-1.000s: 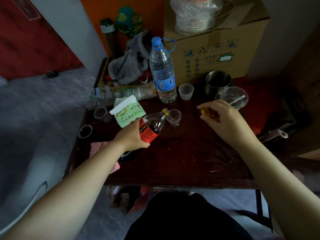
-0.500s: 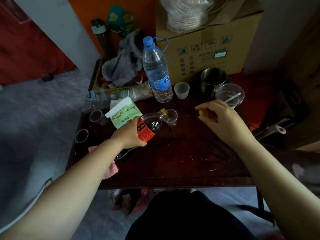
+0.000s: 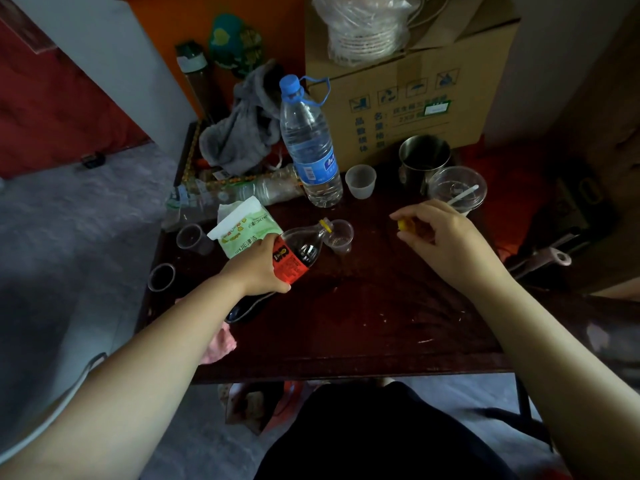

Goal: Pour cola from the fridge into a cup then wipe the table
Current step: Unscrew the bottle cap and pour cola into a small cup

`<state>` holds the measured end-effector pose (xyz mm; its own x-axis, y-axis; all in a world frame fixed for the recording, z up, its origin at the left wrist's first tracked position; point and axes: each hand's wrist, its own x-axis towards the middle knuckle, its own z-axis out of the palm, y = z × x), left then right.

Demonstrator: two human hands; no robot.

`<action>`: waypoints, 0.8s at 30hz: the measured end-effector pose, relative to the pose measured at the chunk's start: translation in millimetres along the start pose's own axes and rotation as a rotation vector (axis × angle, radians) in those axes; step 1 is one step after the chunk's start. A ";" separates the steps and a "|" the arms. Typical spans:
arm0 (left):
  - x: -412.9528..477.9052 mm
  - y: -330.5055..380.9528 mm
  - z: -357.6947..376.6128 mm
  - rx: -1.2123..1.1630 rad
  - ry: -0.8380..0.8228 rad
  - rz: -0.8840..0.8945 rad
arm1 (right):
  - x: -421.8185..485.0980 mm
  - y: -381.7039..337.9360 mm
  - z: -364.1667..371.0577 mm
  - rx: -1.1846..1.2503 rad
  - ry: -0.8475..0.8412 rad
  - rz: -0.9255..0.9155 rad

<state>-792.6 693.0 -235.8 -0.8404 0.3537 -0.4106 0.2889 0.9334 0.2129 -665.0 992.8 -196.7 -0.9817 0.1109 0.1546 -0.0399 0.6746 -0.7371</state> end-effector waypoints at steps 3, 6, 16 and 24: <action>1.2 -0.1 -1.6 0.006 -0.005 0.002 | 0.6 0.5 -0.5 0.005 -0.003 0.005; 2.2 0.3 -2.6 0.015 -0.008 -0.002 | 0.7 0.4 -0.3 0.011 -0.001 0.006; 5.2 1.5 -3.2 0.047 -0.017 -0.015 | 1.3 1.7 -0.7 0.004 -0.010 0.020; 4.9 -1.6 -4.2 0.065 -0.026 -0.020 | 0.9 2.9 0.1 0.004 -0.013 0.013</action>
<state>-799.1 693.0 -234.5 -0.8342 0.3356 -0.4376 0.3021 0.9420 0.1464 -666.1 994.7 -198.8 -0.9845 0.1101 0.1366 -0.0279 0.6703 -0.7415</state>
